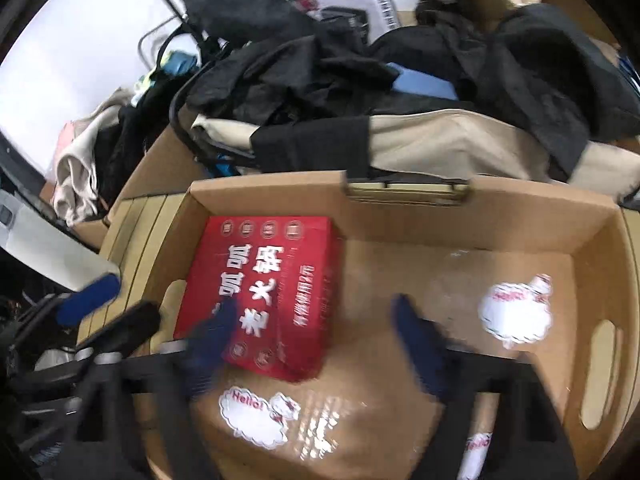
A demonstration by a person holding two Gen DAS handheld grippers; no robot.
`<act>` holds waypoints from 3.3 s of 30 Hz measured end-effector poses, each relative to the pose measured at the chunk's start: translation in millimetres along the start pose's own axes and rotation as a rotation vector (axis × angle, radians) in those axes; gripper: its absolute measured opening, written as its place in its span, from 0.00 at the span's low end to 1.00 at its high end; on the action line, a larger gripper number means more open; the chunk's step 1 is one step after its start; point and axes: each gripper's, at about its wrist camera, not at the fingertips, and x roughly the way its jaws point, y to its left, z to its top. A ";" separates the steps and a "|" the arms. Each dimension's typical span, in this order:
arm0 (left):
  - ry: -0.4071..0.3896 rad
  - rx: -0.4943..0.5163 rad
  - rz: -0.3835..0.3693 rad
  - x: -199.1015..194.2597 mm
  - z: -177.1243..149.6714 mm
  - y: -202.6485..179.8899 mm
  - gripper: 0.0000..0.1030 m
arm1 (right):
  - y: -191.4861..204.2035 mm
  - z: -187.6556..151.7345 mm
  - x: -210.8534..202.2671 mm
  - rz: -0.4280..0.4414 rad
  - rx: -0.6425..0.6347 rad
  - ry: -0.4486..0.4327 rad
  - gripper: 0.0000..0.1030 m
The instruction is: Organize objects
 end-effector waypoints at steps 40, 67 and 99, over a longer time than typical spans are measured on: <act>-0.141 -0.018 0.002 -337.8 -353.5 -51.1 1.00 | 6.7 -440.3 -326.3 -0.074 -0.087 -0.274 1.00; -0.061 0.083 -0.133 -199.3 -289.8 -90.1 0.99 | -15.4 -386.7 -251.5 -0.105 -0.107 -0.166 0.72; 0.015 -0.072 -0.258 -134.2 -254.0 -63.2 0.16 | 1.1 -276.6 -98.0 -0.134 -0.196 -0.133 0.41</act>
